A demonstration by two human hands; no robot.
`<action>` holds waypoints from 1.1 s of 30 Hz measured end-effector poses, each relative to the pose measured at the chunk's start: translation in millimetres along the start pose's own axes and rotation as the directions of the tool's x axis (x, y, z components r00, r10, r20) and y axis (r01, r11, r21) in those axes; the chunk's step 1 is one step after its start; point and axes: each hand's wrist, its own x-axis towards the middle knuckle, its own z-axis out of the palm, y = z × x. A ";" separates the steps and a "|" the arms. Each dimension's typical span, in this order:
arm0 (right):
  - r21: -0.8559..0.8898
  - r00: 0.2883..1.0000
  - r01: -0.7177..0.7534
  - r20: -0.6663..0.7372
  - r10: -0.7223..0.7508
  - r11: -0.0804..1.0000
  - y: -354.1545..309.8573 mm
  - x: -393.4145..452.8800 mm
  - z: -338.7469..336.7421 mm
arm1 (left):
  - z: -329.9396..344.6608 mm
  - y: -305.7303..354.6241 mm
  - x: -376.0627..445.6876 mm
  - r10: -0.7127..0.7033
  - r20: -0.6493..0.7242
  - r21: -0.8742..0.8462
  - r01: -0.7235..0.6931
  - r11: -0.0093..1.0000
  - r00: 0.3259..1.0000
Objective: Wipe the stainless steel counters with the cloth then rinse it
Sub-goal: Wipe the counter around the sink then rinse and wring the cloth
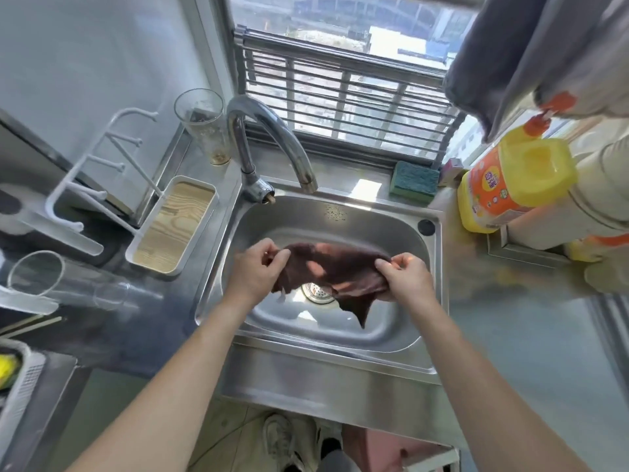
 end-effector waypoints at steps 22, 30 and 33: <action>0.325 0.800 -0.310 0.598 0.060 0.893 8.2 23.5 14.7 | 59.9 52.3 27.6 -0.194 0.570 -0.446 0.499 0.743 0.798; -0.106 0.930 0.367 0.074 -0.361 0.924 5.6 33.5 16.5 | 72.3 37.3 23.6 -0.226 0.584 -0.058 0.318 0.946 0.779; -0.129 0.867 0.458 0.286 -0.409 0.880 -1.1 33.7 19.6 | 79.1 48.9 27.2 -0.046 0.630 -0.017 0.073 0.997 0.775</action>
